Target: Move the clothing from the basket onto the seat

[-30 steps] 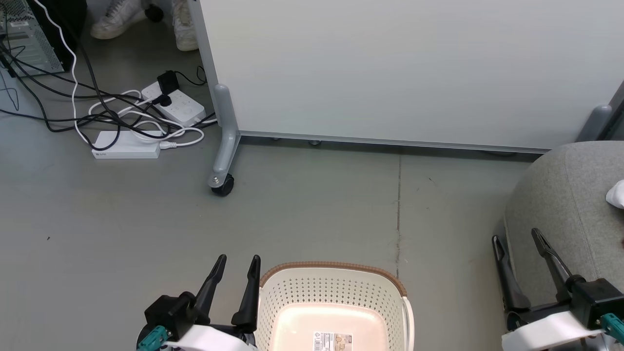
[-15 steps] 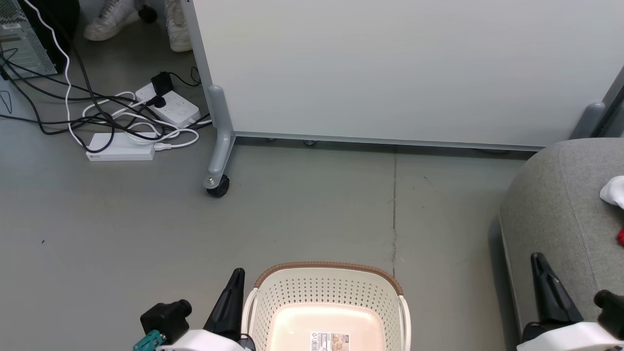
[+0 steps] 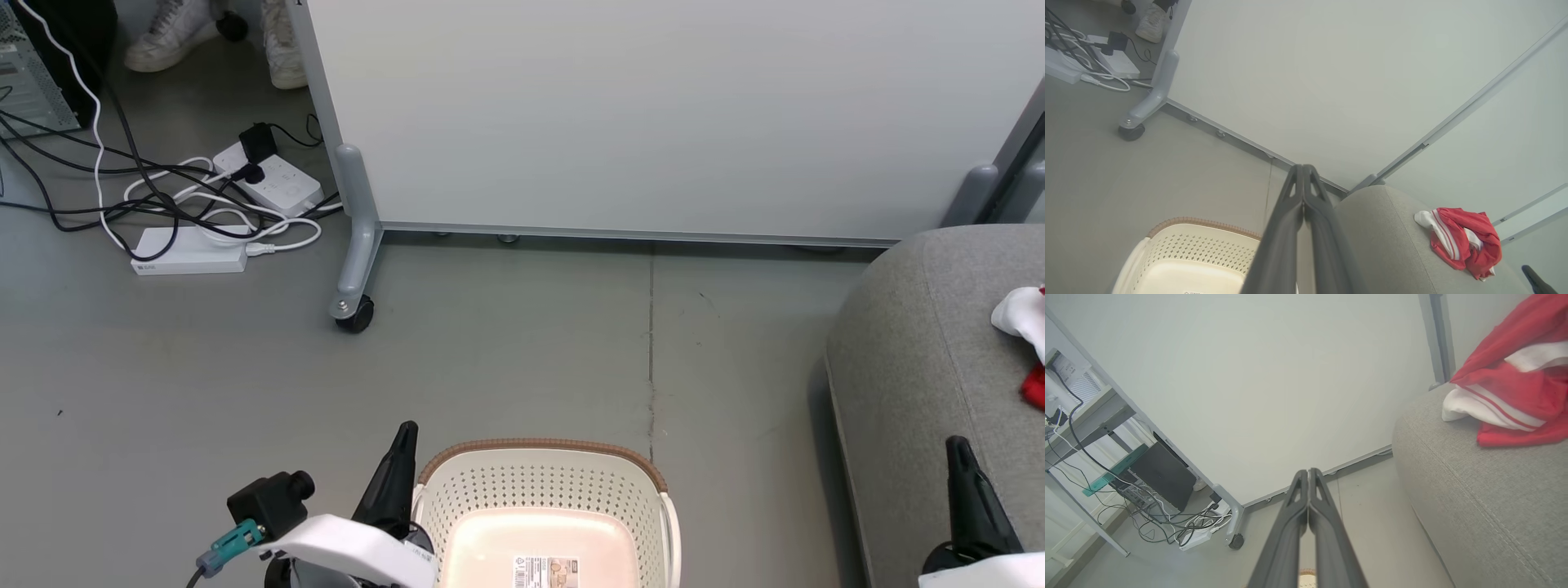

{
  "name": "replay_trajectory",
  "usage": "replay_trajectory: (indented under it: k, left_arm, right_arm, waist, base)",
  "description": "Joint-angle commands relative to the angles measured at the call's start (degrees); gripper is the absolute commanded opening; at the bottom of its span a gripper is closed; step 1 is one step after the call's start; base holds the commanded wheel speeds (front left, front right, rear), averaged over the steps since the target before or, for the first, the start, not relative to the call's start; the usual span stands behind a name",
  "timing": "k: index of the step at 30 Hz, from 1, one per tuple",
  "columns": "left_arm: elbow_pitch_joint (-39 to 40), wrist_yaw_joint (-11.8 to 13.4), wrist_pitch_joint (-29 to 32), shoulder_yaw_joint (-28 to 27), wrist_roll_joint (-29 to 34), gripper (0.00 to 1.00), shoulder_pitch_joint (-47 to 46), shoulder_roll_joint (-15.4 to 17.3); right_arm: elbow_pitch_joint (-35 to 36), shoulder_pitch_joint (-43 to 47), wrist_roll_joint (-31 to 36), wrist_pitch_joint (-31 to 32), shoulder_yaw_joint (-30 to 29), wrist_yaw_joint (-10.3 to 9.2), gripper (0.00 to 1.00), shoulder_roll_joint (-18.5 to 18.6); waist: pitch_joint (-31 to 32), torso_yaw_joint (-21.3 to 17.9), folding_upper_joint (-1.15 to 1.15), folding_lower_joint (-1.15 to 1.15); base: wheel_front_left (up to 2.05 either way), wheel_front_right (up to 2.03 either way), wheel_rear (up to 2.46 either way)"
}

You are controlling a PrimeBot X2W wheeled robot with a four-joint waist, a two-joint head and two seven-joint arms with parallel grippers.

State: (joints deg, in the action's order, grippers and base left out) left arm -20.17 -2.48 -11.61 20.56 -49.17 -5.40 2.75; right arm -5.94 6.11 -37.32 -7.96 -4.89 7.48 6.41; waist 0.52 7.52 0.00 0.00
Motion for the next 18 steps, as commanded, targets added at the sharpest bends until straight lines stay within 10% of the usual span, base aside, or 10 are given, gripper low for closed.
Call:
replay_trajectory:
  k: [1,18]
  left_arm:
    - [0.48,-0.34,0.20,0.10,-1.40,0.00,-2.16,0.05]
    - [-1.57,-1.65,1.95,1.98,-14.43,0.00,-6.25,0.08]
  right_arm:
    - [1.30,0.05,-1.78,0.48,-0.78,0.01,0.00,0.39]
    - [4.29,3.30,-17.70,3.37,-5.55,0.02,0.00,0.50]
  waist:
    - [0.00,-0.05,0.00,0.00]
    - [-0.09,-1.32,0.00,0.00]
  base:
    - [0.00,0.00,0.00]
    - [0.00,0.00,0.00]
